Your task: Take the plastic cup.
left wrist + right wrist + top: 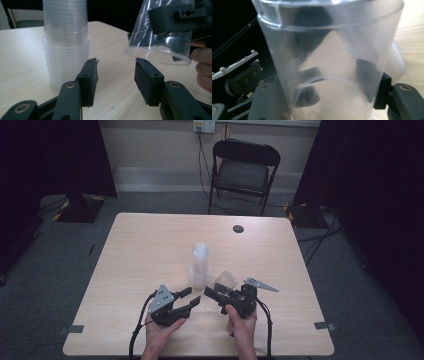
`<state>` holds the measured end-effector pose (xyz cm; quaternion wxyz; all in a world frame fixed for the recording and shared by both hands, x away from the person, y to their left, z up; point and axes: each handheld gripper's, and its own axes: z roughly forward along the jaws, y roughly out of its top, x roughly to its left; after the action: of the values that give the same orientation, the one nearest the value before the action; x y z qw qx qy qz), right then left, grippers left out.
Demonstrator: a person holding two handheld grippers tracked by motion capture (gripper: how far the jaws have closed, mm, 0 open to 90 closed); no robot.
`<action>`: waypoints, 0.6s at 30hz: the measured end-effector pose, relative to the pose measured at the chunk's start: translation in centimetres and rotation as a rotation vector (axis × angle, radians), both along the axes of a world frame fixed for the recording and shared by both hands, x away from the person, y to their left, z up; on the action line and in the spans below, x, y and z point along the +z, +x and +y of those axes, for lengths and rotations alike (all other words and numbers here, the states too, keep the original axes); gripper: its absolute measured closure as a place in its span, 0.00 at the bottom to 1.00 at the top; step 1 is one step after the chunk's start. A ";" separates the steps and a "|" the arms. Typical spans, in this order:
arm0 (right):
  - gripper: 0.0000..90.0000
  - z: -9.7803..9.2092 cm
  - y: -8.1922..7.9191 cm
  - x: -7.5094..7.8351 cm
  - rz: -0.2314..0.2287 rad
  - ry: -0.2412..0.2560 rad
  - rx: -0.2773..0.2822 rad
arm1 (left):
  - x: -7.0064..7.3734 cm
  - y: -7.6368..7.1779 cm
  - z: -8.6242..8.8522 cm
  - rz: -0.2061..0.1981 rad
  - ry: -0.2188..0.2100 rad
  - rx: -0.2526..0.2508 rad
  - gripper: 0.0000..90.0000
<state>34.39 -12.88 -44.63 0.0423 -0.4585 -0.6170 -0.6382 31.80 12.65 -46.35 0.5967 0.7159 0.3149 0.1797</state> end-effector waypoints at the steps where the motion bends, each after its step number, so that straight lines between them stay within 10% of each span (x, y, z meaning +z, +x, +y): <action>1: 0.40 0.0 0.0 -0.1 -0.001 0.007 0.004 | 0.0 0.0 -0.1 -0.008 0.000 -0.005 0.62; 18: 0.40 1.2 -0.3 -0.3 0.064 0.056 0.078 | -0.4 0.0 -1.2 -0.093 -0.007 -0.011 0.69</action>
<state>34.05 -11.66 -44.98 0.0996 -0.4528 -0.6147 -0.6381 31.79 11.46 -46.76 0.6139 0.7065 0.2838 0.2084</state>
